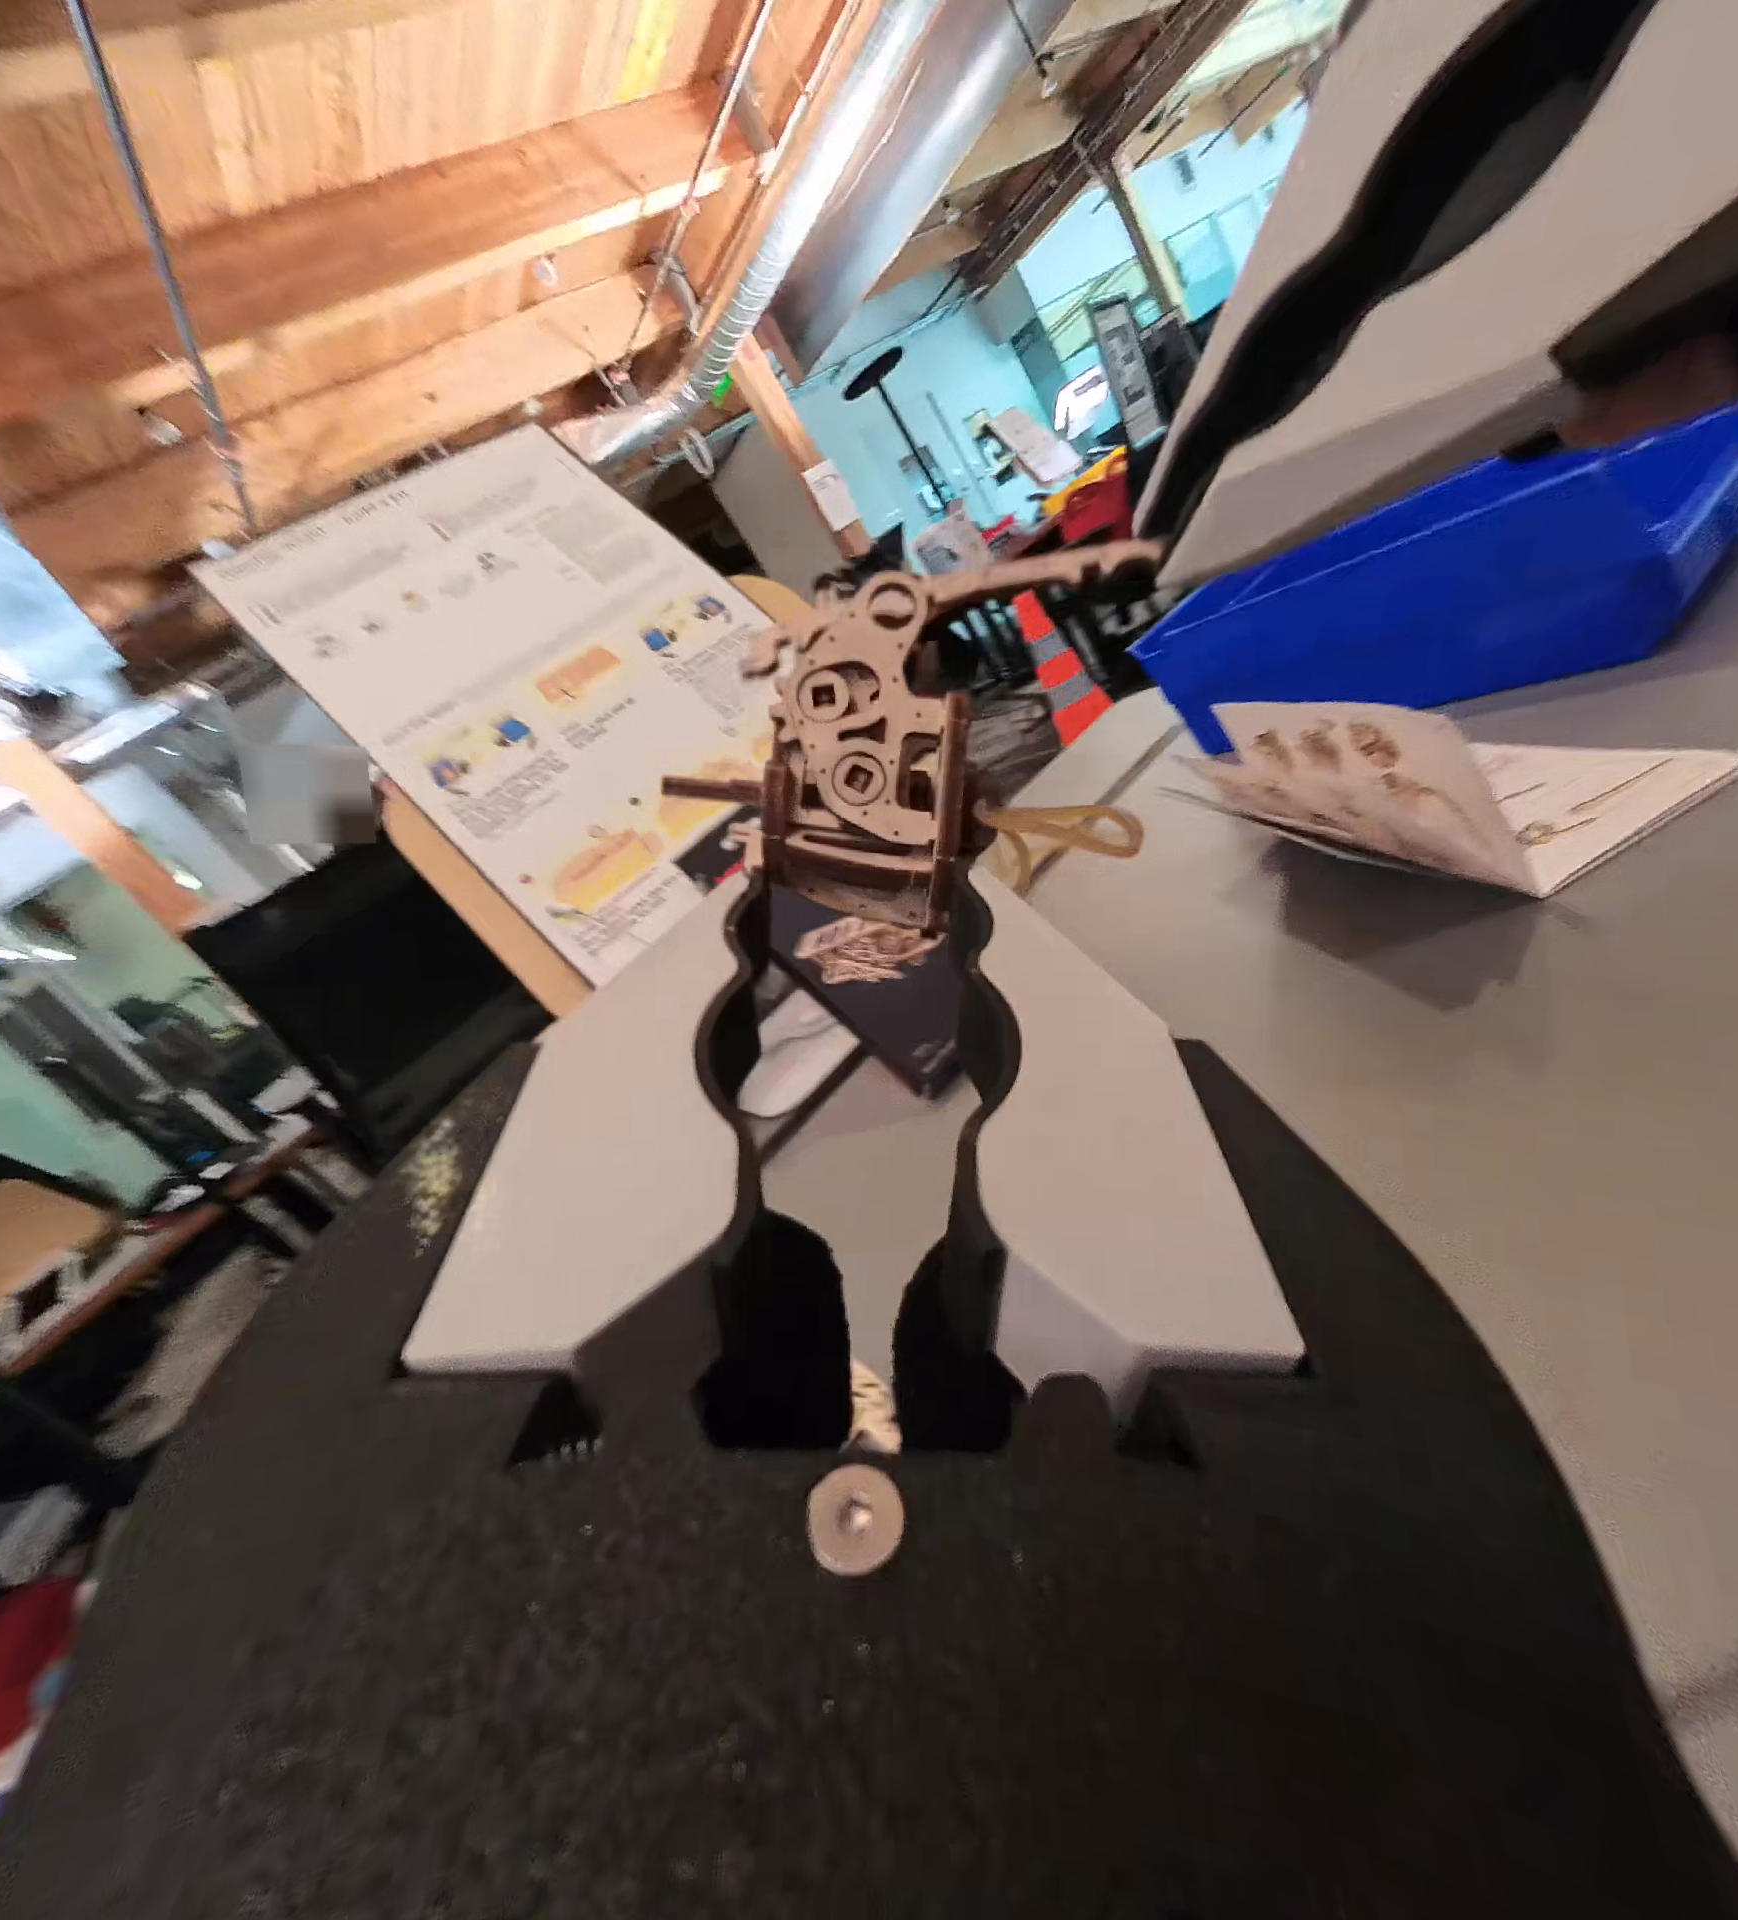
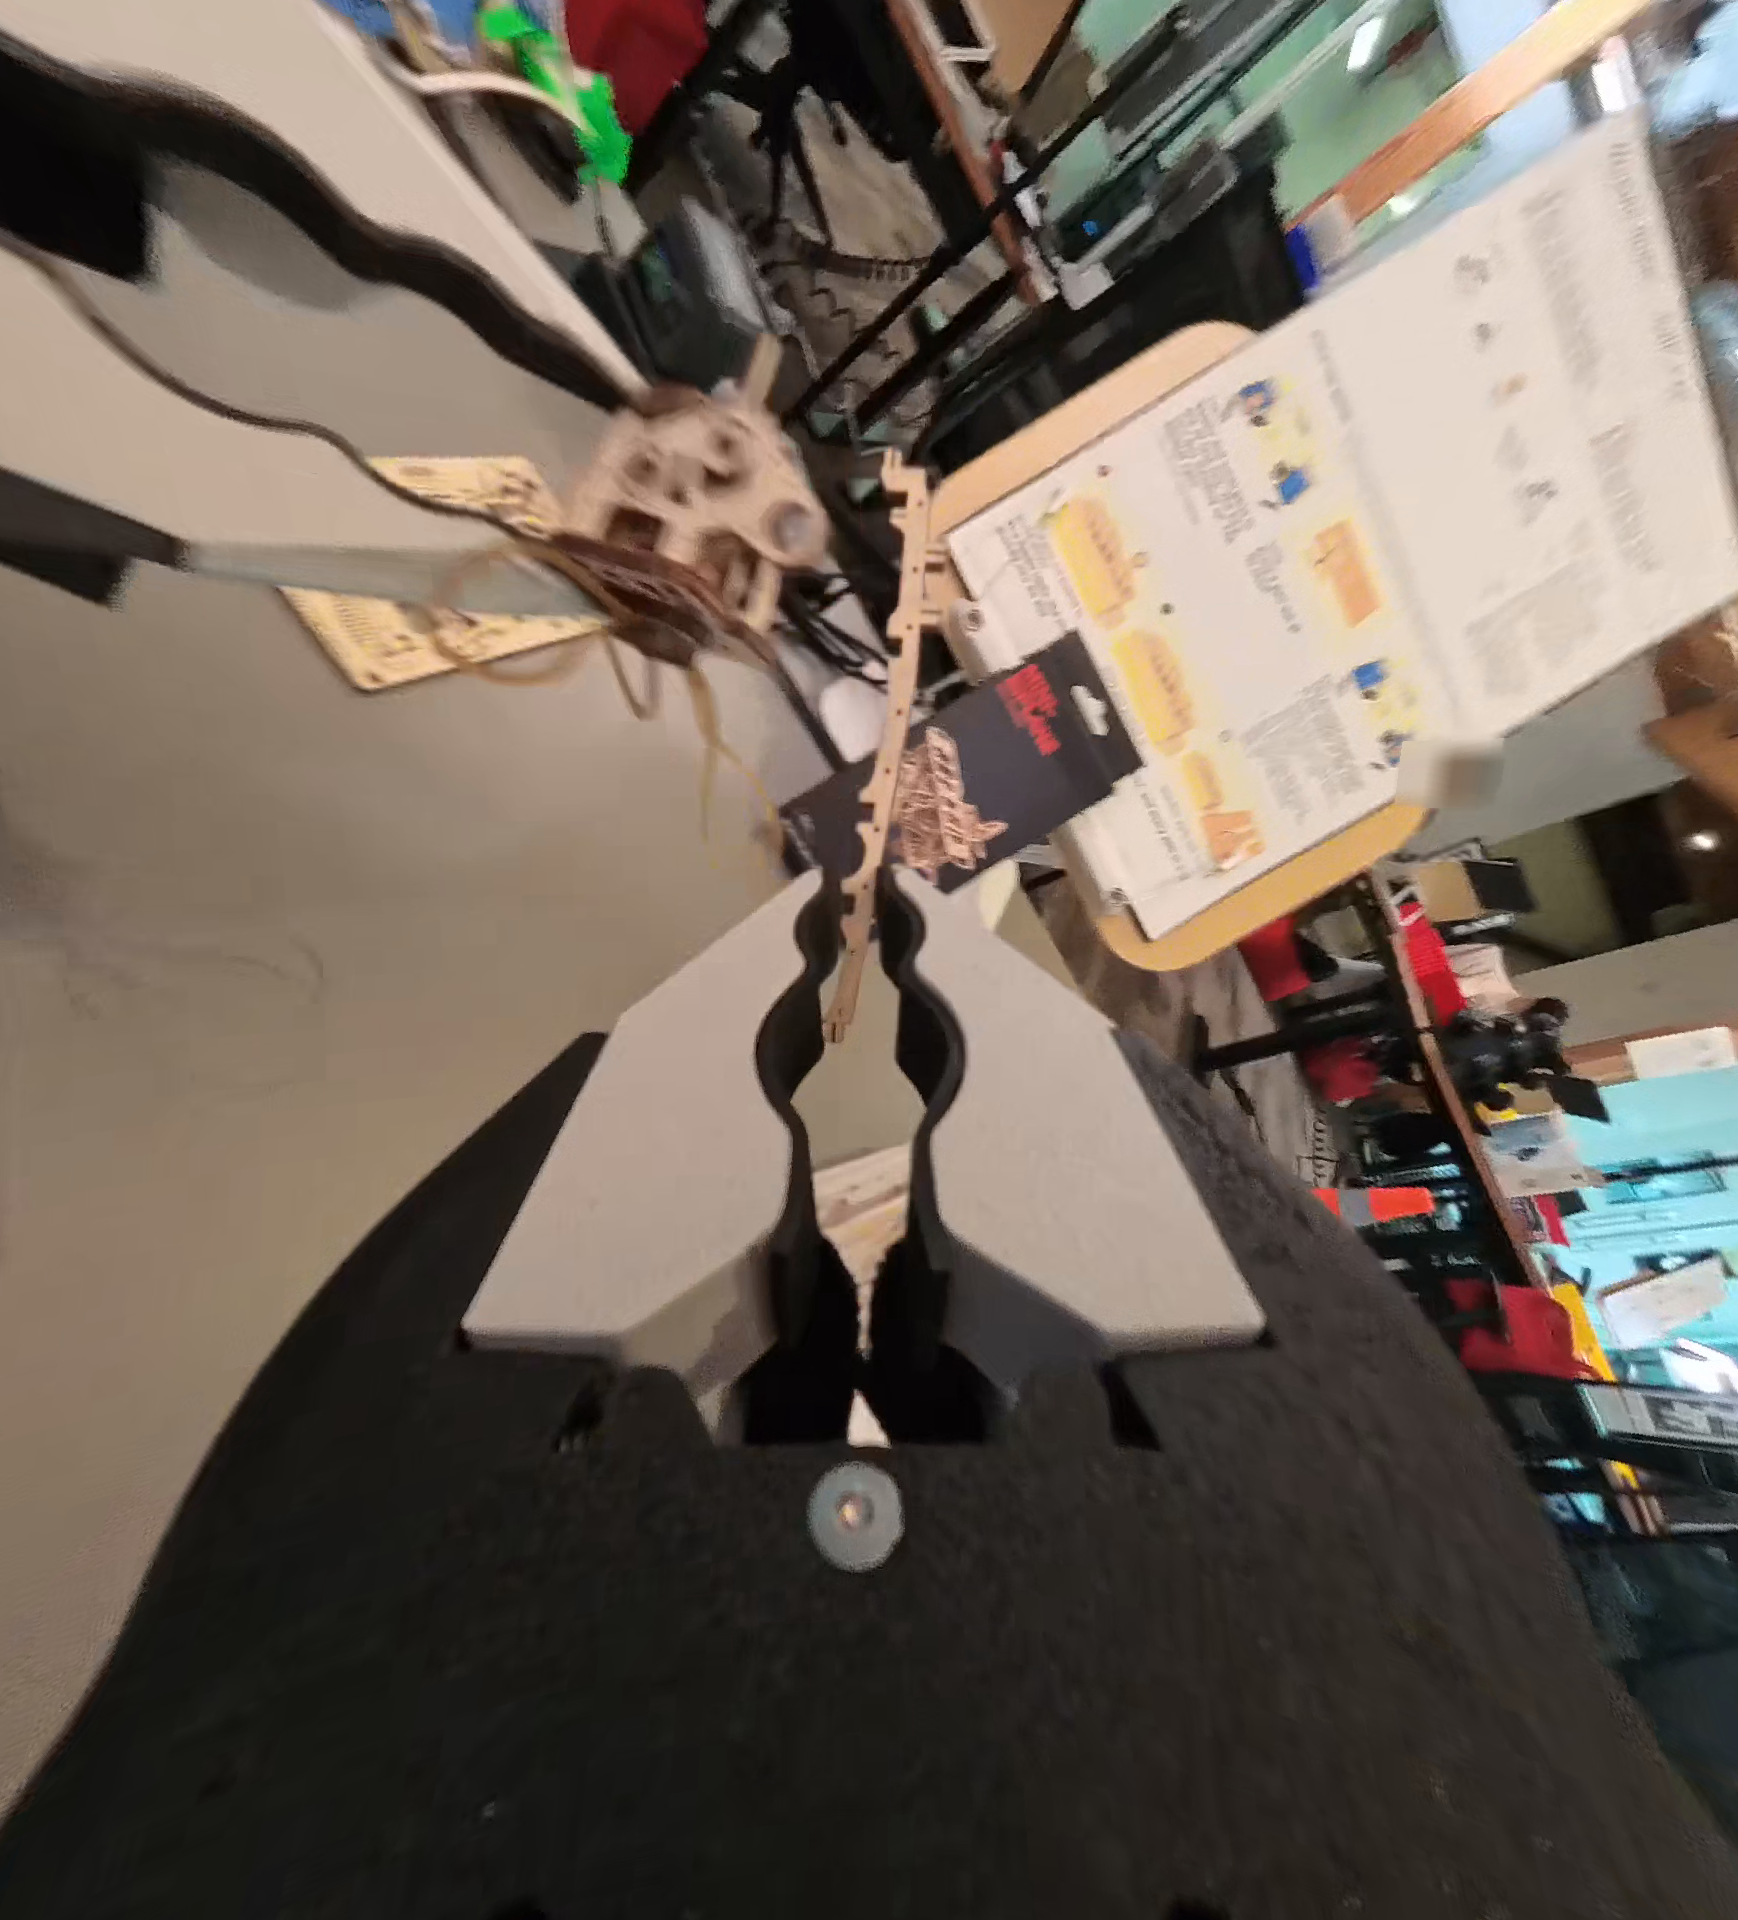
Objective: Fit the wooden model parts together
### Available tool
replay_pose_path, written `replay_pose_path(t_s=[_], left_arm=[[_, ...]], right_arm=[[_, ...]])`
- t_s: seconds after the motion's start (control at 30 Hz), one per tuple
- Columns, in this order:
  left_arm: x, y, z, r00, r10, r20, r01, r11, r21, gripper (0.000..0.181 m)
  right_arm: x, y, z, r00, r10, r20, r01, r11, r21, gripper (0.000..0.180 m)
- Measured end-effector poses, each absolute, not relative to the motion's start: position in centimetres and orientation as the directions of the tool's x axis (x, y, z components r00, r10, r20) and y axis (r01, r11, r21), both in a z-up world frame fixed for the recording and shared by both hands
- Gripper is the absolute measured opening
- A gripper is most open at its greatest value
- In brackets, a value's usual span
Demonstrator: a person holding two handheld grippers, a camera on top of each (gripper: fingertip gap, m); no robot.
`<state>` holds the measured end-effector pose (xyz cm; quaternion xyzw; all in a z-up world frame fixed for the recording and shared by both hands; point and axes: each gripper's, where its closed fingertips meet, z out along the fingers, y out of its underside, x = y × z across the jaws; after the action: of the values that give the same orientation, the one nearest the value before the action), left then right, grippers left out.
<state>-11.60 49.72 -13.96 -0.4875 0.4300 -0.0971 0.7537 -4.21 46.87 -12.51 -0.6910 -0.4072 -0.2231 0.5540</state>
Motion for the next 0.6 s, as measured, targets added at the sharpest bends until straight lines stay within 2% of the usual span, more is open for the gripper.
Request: replay_pose_path(t_s=[0.03,0.13,0.2,0.3,0.6], left_arm=[[-11.8,49.6,-13.7,0.621,-0.525,-0.582,-0.299,0.528,-0.795,0.032],[-11.8,49.0,-13.0,0.629,-0.458,-0.628,-0.334,0.57,-0.751,0.032],[-11.6,48.4,-12.7,0.632,-0.448,-0.633,-0.33,0.583,-0.742,0.032],[-11.4,48.2,-12.8,0.634,-0.464,-0.618,-0.315,0.575,-0.755,0.031],[-11.7,49.2,-13.4,0.648,-0.524,-0.553,-0.289,0.503,-0.815,0.031]], right_arm=[[-3.4,47.0,-12.2,0.591,0.304,0.747,0.794,-0.053,-0.606,0.006],[-3.1,46.7,-11.7,0.618,0.309,0.723,0.76,0.0,-0.65,0.006],[-4.6,46.2,-12.0,0.575,0.303,0.76,0.785,0.055,-0.617,0.006],[-6.1,46.0,-12.5,0.54,0.277,0.795,0.802,0.118,-0.586,0.006],[-6.4,46.6,-13.3,0.528,0.285,0.8,0.806,0.13,-0.578,0.006]])
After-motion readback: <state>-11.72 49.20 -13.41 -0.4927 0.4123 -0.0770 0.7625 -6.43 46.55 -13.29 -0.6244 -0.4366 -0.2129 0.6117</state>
